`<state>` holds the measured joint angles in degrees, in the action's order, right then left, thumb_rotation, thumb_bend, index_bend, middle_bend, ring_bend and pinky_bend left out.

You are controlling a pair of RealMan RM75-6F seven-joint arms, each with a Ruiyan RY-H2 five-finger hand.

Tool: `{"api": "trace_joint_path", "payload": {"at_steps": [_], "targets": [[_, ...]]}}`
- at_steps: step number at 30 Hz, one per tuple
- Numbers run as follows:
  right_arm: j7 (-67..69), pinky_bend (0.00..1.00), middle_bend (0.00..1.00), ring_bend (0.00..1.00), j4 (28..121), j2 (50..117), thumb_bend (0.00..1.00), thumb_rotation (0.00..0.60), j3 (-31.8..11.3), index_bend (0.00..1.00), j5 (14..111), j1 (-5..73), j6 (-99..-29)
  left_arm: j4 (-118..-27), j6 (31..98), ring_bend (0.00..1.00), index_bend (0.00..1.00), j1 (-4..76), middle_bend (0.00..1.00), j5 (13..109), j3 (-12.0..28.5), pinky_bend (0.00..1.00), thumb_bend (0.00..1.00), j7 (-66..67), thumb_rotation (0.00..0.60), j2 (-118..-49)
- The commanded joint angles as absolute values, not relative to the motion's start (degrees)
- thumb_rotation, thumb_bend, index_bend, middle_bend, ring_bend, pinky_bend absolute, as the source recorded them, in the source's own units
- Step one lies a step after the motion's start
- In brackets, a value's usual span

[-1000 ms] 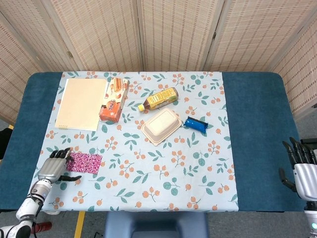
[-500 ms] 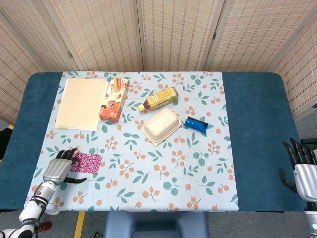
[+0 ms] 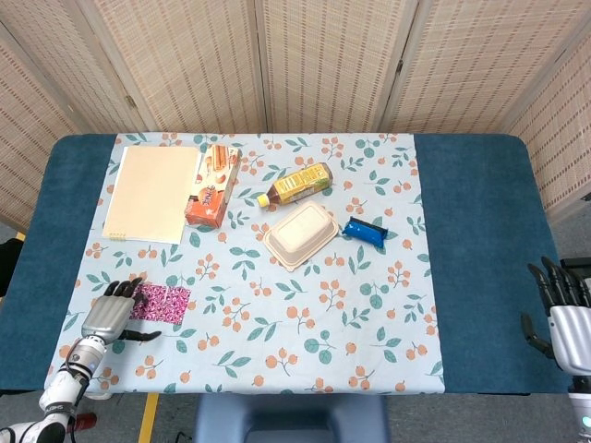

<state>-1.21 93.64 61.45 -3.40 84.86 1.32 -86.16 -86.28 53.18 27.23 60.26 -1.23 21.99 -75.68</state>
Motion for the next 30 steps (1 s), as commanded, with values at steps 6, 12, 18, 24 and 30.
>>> {"api": "trace_joint_path", "payload": {"at_steps": [6, 12, 18, 24, 30], "targets": [[-1.7, 0.00, 0.00, 0.00, 94.1, 61.4, 0.50, 0.600, -3.5, 0.00, 84.8, 1.4, -86.1, -85.1, 52.9, 0.00, 0.29, 26.7, 0.00, 59.7, -1.4, 0.00, 0.09, 21.1, 0.264, -75.1], [-2.0, 0.00, 0.00, 0.00, 94.4, 61.3, 0.50, 0.600, -3.4, 0.00, 84.9, 1.4, -86.2, -84.7, 53.2, 0.00, 0.29, 26.2, 0.00, 59.7, -1.4, 0.00, 0.09, 19.9, 0.264, -74.5], [-2.1, 0.00, 0.00, 0.00, 94.5, 61.3, 0.50, 0.600, -3.4, 0.00, 85.0, 1.3, -86.3, -84.7, 53.5, 0.00, 0.29, 26.0, 0.00, 60.3, -1.3, 0.00, 0.09, 19.7, 0.262, -74.3], [-1.9, 0.00, 0.00, 0.00, 94.4, 61.3, 0.50, 0.600, -3.3, 0.00, 85.0, 1.2, -86.4, -86.4, 54.9, 0.00, 0.29, 25.7, 0.00, 62.6, -1.2, 0.00, 0.09, 18.9, 0.261, -74.0], [-1.5, 0.00, 0.00, 0.00, 94.1, 61.3, 0.50, 0.600, -3.4, 0.00, 84.9, 1.1, -86.5, -87.3, 56.2, 0.00, 0.28, 26.1, 0.00, 64.8, -0.8, 0.00, 0.09, 19.4, 0.312, -74.2]]}}
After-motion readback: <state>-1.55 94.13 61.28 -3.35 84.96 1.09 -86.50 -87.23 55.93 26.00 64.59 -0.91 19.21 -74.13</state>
